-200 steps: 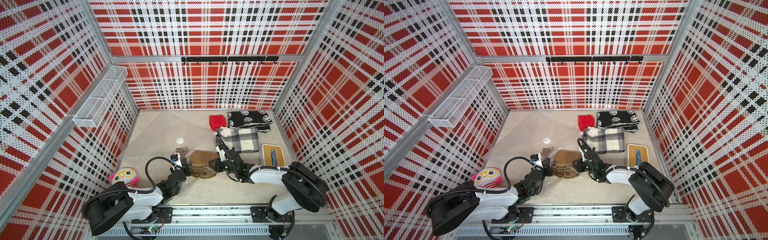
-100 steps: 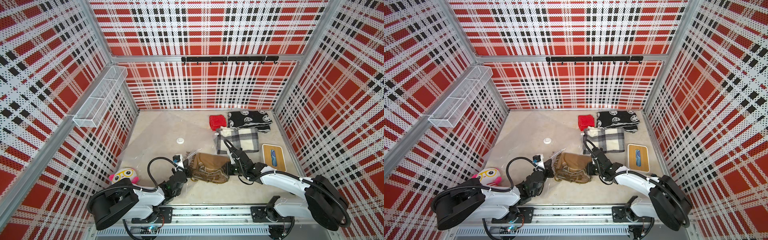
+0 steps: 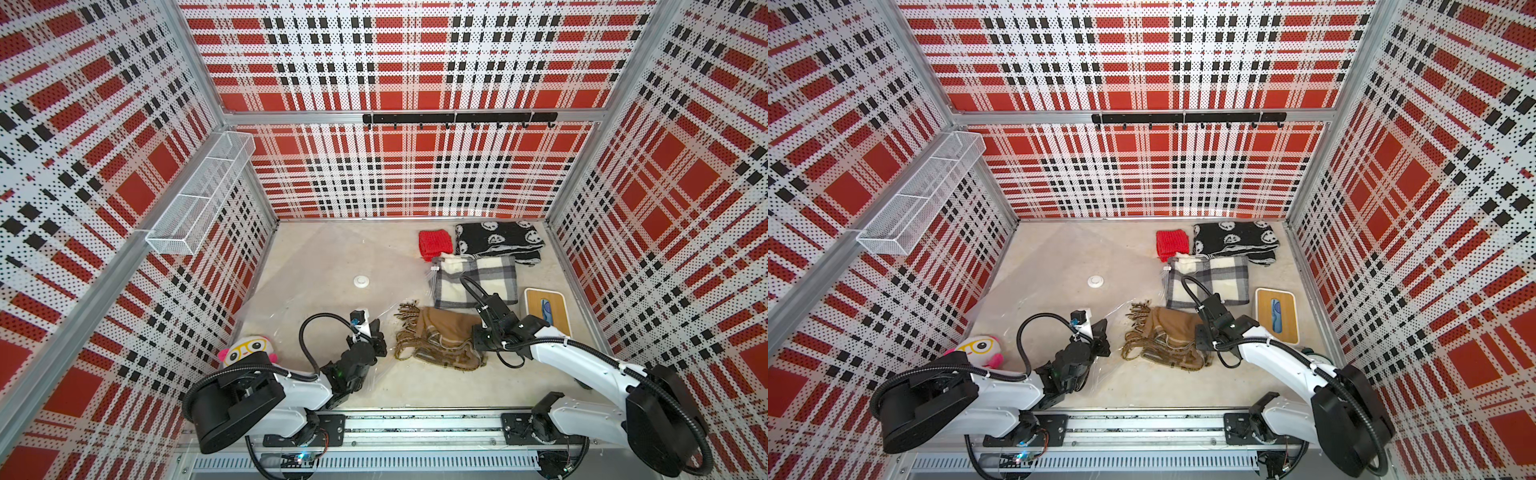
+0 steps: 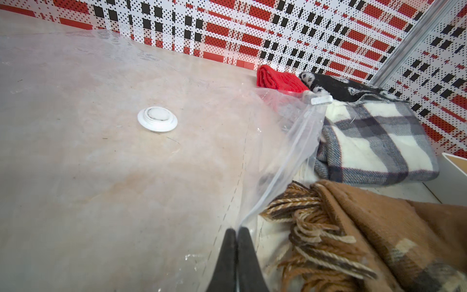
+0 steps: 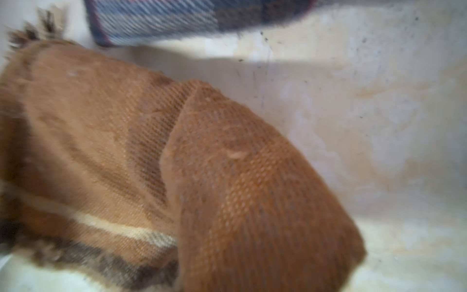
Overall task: Take the scarf out of the vacuum bag
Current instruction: Take out the scarf from the vacuum bag.
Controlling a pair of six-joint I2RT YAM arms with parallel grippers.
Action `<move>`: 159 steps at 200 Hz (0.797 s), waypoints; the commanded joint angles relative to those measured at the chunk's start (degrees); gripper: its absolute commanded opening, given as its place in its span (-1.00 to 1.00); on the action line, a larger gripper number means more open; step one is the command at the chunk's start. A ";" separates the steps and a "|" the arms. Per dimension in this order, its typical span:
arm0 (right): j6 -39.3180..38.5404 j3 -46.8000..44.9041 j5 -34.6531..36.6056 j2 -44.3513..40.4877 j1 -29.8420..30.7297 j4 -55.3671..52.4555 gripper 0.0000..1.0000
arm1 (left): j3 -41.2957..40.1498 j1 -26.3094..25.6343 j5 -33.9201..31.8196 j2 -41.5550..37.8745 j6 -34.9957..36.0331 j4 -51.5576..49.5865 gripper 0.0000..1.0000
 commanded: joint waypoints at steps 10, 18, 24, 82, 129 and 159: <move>0.37 3.64 7.11 2.47 -0.75 -7.26 -0.52 | 0.32 -0.32 0.03 -1.27 1.09 1.16 -1.00; 1.16 4.26 10.44 1.92 -0.68 -7.93 -0.52 | 0.24 -0.38 0.10 -1.59 1.09 1.15 -1.00; 1.55 4.66 12.50 1.46 -0.74 -8.09 -0.52 | 0.18 -0.37 0.17 -1.91 1.03 1.16 -1.00; 3.28 9.20 22.44 5.11 -3.04 -15.51 -0.50 | -1.09 -1.01 -0.06 -4.69 1.00 0.22 -1.00; 4.62 9.65 25.96 9.00 -4.18 -18.61 -0.48 | -1.48 -1.00 -1.16 -6.95 1.30 -1.00 -1.00; 5.19 10.41 28.79 11.64 -5.58 -19.43 -0.42 | -1.88 -1.04 -0.98 -7.89 1.35 -1.52 -1.00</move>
